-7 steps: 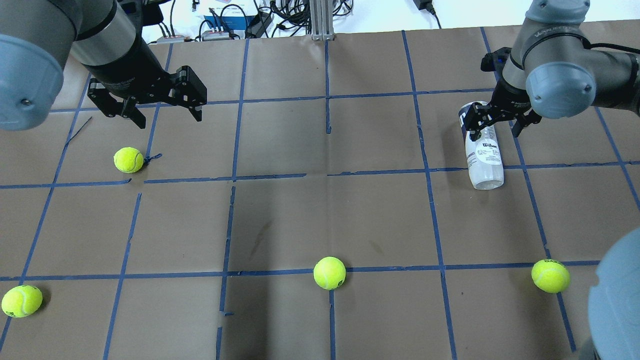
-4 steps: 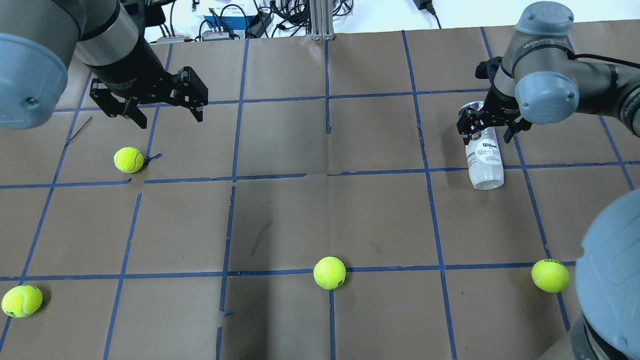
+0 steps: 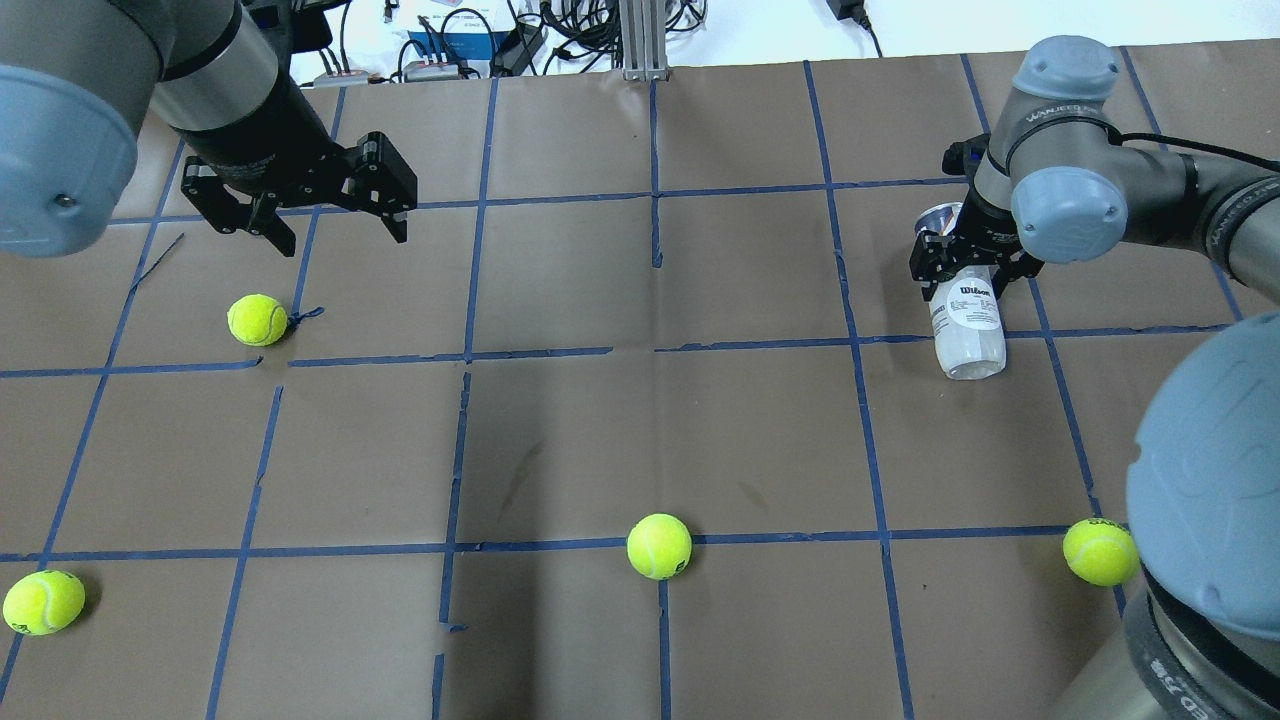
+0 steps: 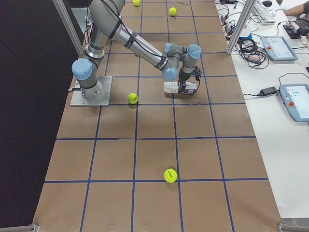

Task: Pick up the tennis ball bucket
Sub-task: 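Lift the can with the right gripper and carry it toward table center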

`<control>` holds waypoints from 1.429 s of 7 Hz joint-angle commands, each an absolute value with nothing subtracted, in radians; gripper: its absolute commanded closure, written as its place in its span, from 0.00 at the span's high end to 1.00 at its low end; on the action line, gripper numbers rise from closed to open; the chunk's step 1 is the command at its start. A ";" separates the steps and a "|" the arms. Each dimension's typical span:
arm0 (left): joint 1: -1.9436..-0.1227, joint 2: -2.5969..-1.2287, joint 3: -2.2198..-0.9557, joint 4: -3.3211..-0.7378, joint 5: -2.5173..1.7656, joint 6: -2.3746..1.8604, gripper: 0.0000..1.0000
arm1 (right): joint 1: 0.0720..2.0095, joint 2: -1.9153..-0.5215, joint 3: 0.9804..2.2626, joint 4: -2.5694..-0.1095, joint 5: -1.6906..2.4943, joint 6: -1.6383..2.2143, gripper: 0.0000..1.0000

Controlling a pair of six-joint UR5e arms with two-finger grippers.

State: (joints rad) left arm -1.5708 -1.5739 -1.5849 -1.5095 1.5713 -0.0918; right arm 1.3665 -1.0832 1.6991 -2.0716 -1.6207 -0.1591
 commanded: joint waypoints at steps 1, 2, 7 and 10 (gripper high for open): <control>-1.565 -1.572 -1.580 -1.508 1.569 -0.092 1.00 | 1.370 -1.097 1.677 -2.069 -1.623 -0.190 0.64; -1.565 -1.572 -1.582 -1.500 1.569 -0.089 1.00 | 1.382 -1.104 1.655 -2.085 -1.621 -0.295 0.64; -1.563 -1.572 -1.585 -1.496 1.569 -0.066 1.00 | 1.737 -1.140 1.551 -2.210 -1.582 -0.962 0.66; -1.560 -1.572 -1.582 -1.494 1.568 -0.066 1.00 | 1.848 -1.042 1.511 -2.324 -1.580 -1.309 0.68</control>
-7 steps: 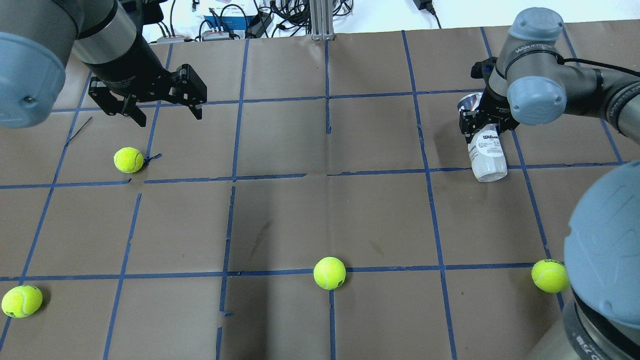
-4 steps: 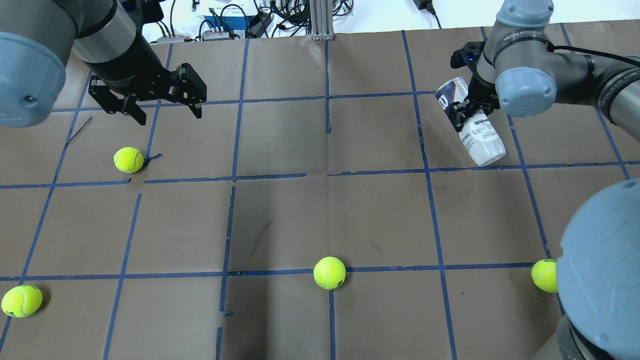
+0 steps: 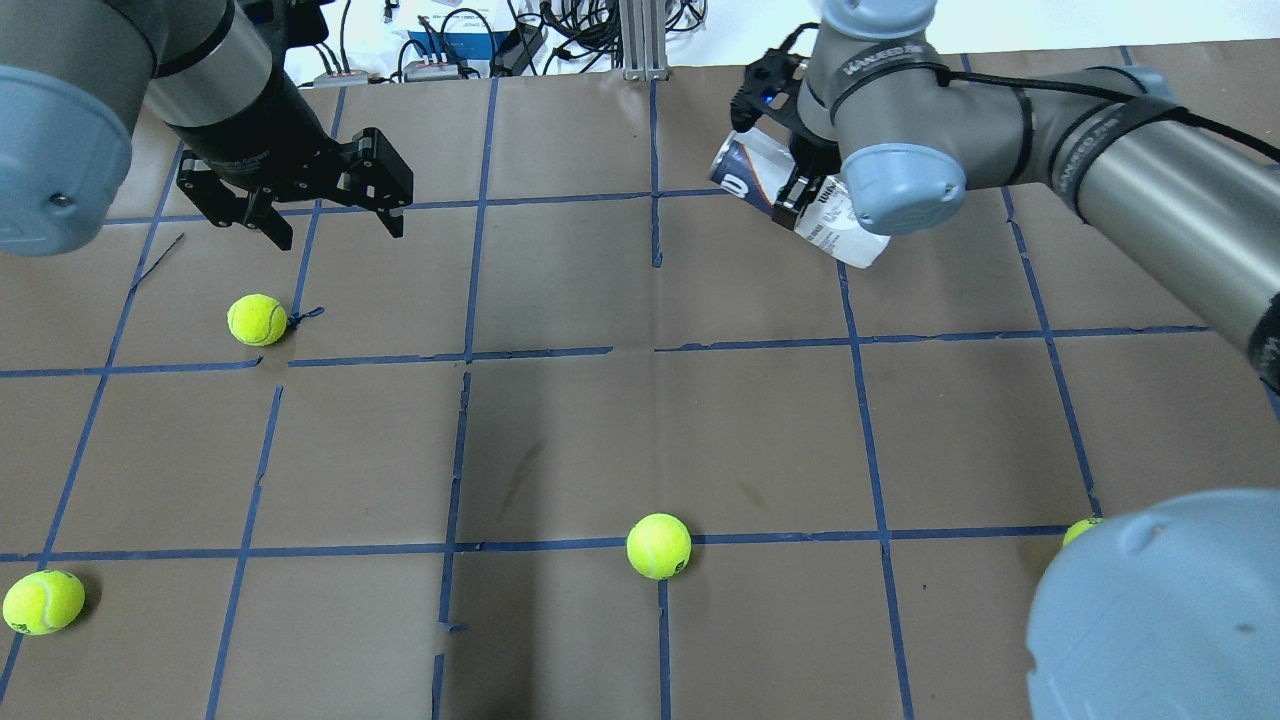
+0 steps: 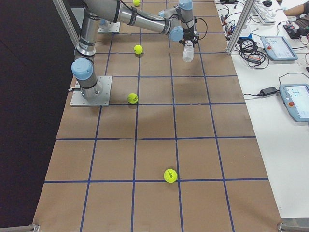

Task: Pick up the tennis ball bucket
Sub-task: 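Lower the can with the right gripper and tip it onto its side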

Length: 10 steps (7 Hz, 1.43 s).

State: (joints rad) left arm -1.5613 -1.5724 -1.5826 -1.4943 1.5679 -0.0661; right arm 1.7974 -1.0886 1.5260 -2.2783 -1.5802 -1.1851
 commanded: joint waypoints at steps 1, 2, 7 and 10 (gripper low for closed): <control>-1.560 -1.572 -1.582 -1.494 1.568 -0.066 1.00 | 1.882 -1.010 1.490 -2.341 -1.592 -1.381 0.71; -1.560 -1.572 -1.583 -1.494 1.569 -0.067 1.00 | 1.887 -0.996 1.485 -2.336 -1.594 -1.411 0.71; -1.557 -1.572 -1.578 -1.494 1.568 -0.064 1.00 | 1.887 -0.933 1.499 -2.335 -1.634 -1.433 0.76; -1.559 -1.572 -1.580 -1.494 1.568 -0.064 1.00 | 1.885 -0.928 1.482 -2.341 -1.631 -1.419 1.00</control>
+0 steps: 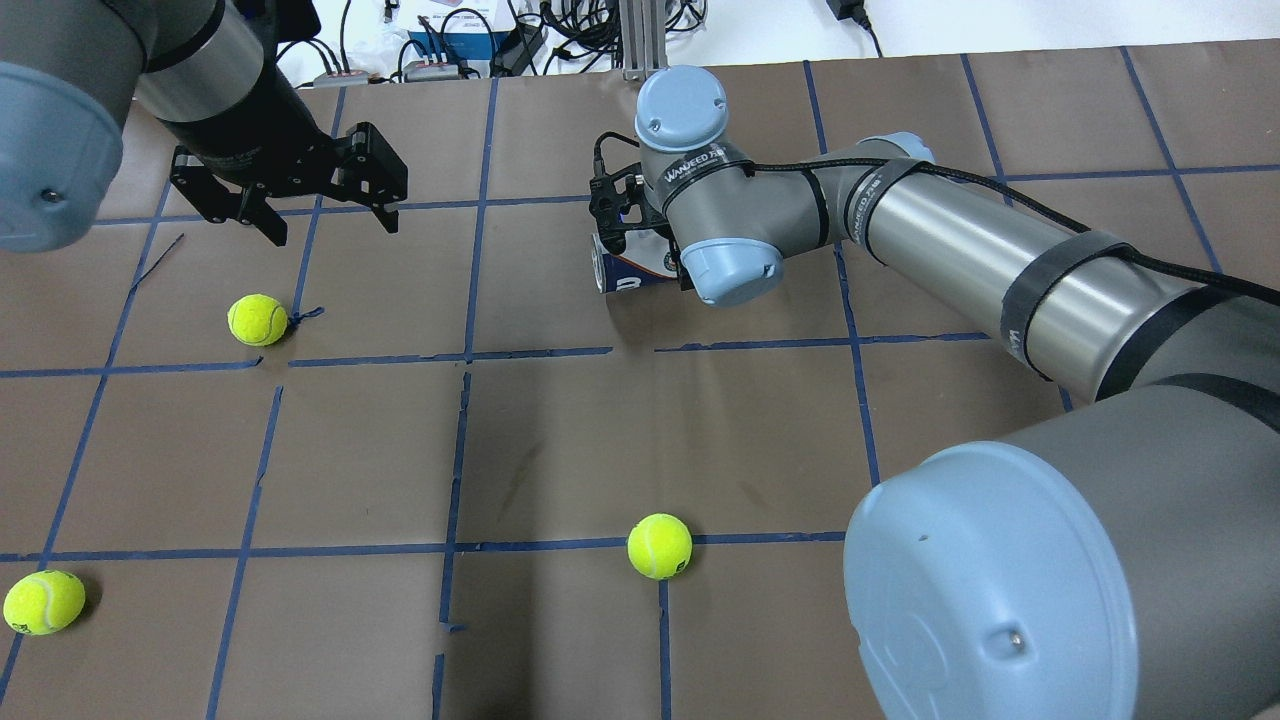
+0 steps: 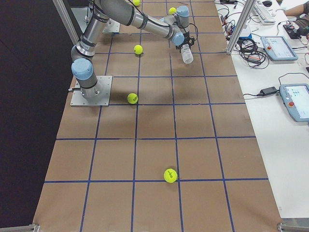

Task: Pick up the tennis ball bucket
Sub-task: 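Open the right gripper and raise it away while the left arm approaches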

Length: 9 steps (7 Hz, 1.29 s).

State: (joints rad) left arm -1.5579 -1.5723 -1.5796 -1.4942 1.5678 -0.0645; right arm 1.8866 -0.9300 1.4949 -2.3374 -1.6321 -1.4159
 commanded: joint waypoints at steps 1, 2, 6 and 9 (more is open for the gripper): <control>-1.559 -1.572 -1.582 -1.493 1.569 -0.064 1.00 | 1.885 -0.930 1.480 -2.341 -1.628 -1.416 1.00; -1.557 -1.572 -1.582 -1.493 1.568 -0.063 1.00 | 1.885 -0.933 1.477 -2.342 -1.621 -1.413 1.00; -1.552 -1.592 -1.583 -1.508 1.566 -0.051 1.00 | 1.823 -1.024 1.440 -2.329 -1.579 -1.171 1.00; -1.453 -1.725 -1.584 -1.494 1.306 -0.054 1.00 | 1.657 -1.197 1.446 -2.131 -1.539 -0.775 1.00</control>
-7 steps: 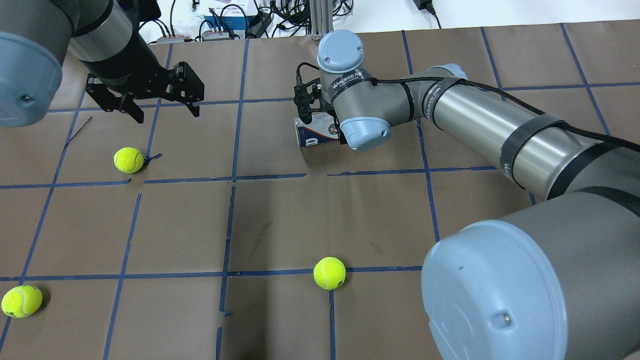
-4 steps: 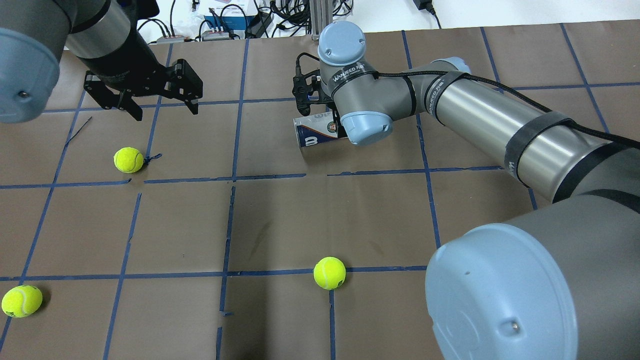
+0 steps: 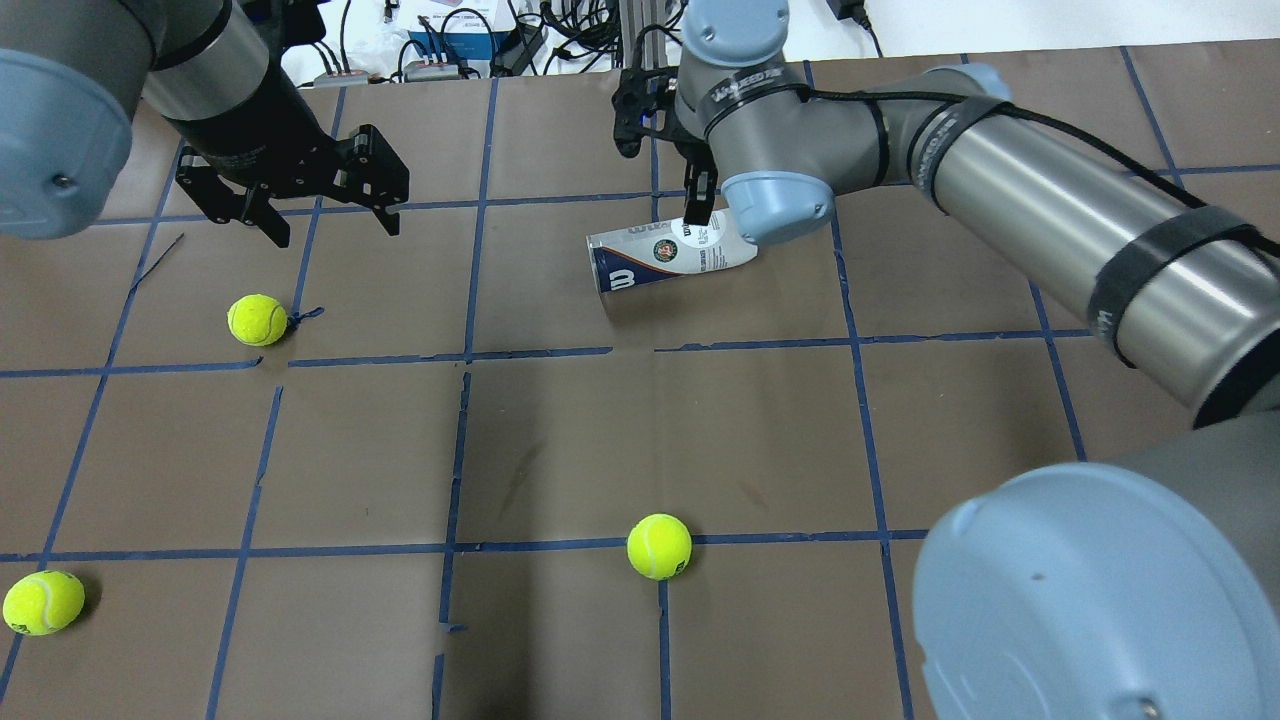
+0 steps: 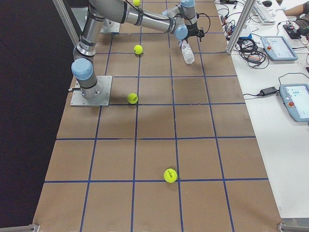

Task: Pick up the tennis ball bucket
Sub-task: 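Open the right gripper and raise it away while the left arm approaches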

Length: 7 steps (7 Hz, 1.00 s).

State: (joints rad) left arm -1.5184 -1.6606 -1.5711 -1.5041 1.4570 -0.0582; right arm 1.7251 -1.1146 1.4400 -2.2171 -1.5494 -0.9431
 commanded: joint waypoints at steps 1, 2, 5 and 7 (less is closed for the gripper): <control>-1.439 -1.800 -1.583 -1.458 1.274 -0.055 1.00 | 1.610 -1.265 1.454 -1.999 -1.540 -0.679 1.00; -1.440 -1.869 -1.585 -1.416 1.165 -0.060 1.00 | 1.573 -1.303 1.456 -1.848 -1.543 -0.654 1.00; -1.501 -1.979 -1.591 -1.268 1.094 -0.067 1.00 | 1.531 -1.376 1.463 -1.639 -1.557 -0.276 1.00; -1.514 -1.983 -1.632 -1.174 1.065 -0.121 1.00 | 1.525 -1.391 1.463 -1.620 -1.559 -0.182 1.00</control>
State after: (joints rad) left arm -1.5052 -1.9778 -1.6078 -1.2164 1.0847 -0.1010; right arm 1.5292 -1.3822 1.4646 -1.6427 -1.5575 -0.2595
